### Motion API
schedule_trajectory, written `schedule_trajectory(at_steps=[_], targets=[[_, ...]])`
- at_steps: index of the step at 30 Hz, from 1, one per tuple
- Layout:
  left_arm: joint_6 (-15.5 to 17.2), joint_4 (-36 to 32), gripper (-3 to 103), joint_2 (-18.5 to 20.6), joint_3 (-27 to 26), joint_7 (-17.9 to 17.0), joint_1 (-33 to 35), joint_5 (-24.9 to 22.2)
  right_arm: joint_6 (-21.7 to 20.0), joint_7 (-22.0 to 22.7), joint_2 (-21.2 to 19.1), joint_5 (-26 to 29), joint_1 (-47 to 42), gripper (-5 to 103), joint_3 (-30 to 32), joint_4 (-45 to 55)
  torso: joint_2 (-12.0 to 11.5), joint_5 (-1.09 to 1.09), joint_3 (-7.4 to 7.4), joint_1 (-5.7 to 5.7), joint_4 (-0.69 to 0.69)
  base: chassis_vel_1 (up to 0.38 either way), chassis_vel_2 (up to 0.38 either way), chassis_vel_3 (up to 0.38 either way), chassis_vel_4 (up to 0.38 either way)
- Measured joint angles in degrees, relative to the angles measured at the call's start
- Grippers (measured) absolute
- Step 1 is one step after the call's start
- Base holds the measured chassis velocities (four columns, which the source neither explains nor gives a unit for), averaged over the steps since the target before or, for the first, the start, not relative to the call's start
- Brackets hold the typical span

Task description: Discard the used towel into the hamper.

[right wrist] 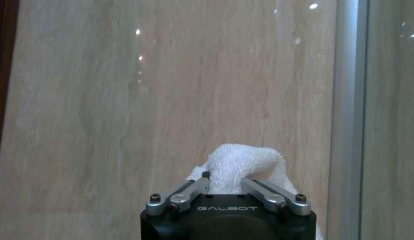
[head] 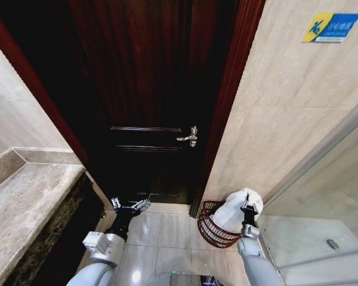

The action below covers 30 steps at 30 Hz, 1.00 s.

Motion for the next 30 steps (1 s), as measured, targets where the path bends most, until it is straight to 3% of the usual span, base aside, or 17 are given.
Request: schedule_trajectory(at_steps=[8, 9, 12, 13, 14, 17, 24, 30], targets=[[0.0, 0.0, 100, 0.0, 0.0, 0.0, 0.0, 0.0, 0.0, -2.7, -0.3, 0.7, -0.2, 5, -0.2, -2.2, 0.0, 0.00, 0.00, -0.01, 0.00, 0.000, 0.000, 0.000, 0.000], [0.0, 0.0, 100, 0.0, 0.0, 0.0, 0.0, 0.0, 0.0, -7.5, -0.6, 3.7, -0.5, 5, -0.3, -3.0, 0.0, 0.00, -0.01, -0.02, 0.00, 0.000, 0.000, 0.000, 0.000], [0.0, 0.0, 100, 0.0, 0.0, 0.0, 0.0, 0.0, 0.0, -10.8, -0.8, 5.1, -0.4, 5, -0.6, -4.6, 0.0, 0.00, -0.01, -0.03, 0.00, -0.087, 0.063, 0.061, -0.059], [0.0, 0.0, 100, 0.0, 0.0, 0.0, 0.0, 0.0, 0.0, -14.4, -0.9, 7.3, -0.2, 5, -0.7, -6.3, 0.0, 0.02, 0.00, -0.02, -0.01, -0.104, 0.090, 0.085, -0.136], [0.0, 0.0, 100, 0.0, 0.0, 0.0, 0.0, 0.0, 0.0, -14.4, -0.9, 7.3, -0.2, 5, -0.7, -6.3, 0.0, 0.02, 0.00, -0.02, -0.01, -0.104, 0.090, 0.085, -0.136], [0.0, 0.0, 100, 0.0, 0.0, 0.0, 0.0, 0.0, -0.1, -22.5, -0.7, 12.9, 0.3, 5, -0.7, -8.8, 0.0, -0.02, 0.01, 0.04, 0.00, -0.115, 0.126, 0.136, -0.130], [0.0, 0.0, 100, 0.0, 0.0, 0.0, 0.0, 0.0, -0.1, -28.2, -0.4, 13.1, 1.8, 5, -0.6, -16.3, 0.0, 0.04, 0.00, 0.02, 0.02, -0.043, 0.074, 0.054, -0.040], [0.0, 0.0, 100, 0.0, 0.0, 0.0, 0.0, 0.0, -0.1, -30.1, -1.0, 11.7, 2.4, 5, 0.2, -23.2, 0.0, 0.05, -0.01, -0.04, -0.01, 0.006, -0.004, -0.017, 0.011]])
